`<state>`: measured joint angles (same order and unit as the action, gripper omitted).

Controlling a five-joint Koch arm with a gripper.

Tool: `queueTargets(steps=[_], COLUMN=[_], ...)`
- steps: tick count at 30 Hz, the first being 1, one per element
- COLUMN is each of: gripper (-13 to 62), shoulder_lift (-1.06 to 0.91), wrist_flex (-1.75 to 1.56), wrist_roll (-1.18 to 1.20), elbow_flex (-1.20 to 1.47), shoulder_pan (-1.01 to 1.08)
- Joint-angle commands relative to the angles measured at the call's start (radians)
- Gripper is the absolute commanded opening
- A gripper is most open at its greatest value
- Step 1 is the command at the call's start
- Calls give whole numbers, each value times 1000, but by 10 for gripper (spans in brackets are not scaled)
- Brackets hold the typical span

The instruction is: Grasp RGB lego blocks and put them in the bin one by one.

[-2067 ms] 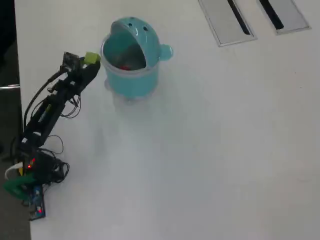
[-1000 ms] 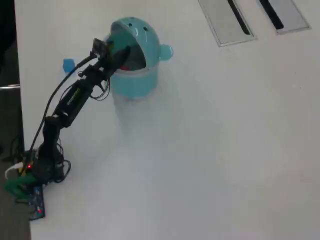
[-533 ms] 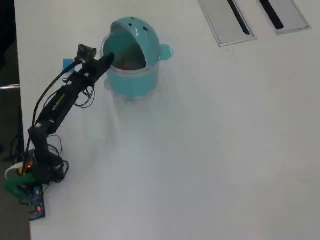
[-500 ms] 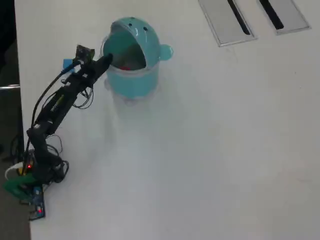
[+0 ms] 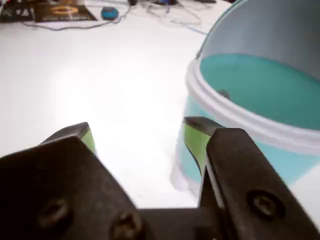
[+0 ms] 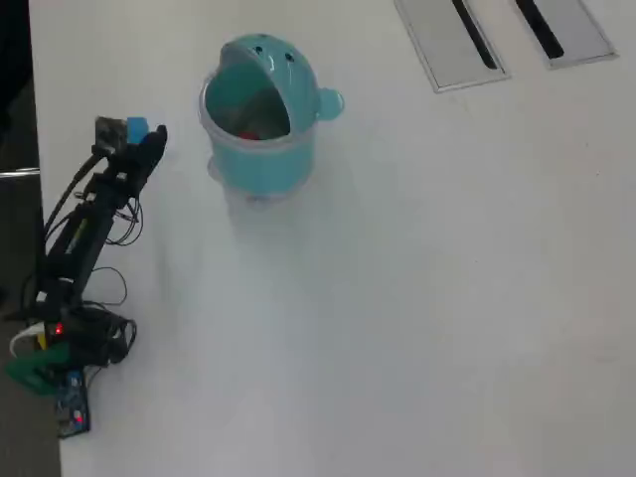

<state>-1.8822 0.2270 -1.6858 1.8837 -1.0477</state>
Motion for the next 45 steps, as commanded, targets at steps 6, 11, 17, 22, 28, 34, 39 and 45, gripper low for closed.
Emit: queueTargets(steps=[6, 11, 17, 22, 28, 34, 39, 45], gripper=[321, 318, 315, 312, 311, 311, 311, 311], shoulder_lift=[-164, -204, -189, -150, -75, 52, 158, 313], wrist_flex=[-327, -339, -476, -463, -454, -454, -469, -474], wrist_roll=[26, 32, 34, 34, 34, 32, 32, 32], elbow_flex=[209, 295, 396, 400, 396, 391, 373, 272], shoulder_pan=[-60, -71, -114, -143, -164, -219, -242, -252])
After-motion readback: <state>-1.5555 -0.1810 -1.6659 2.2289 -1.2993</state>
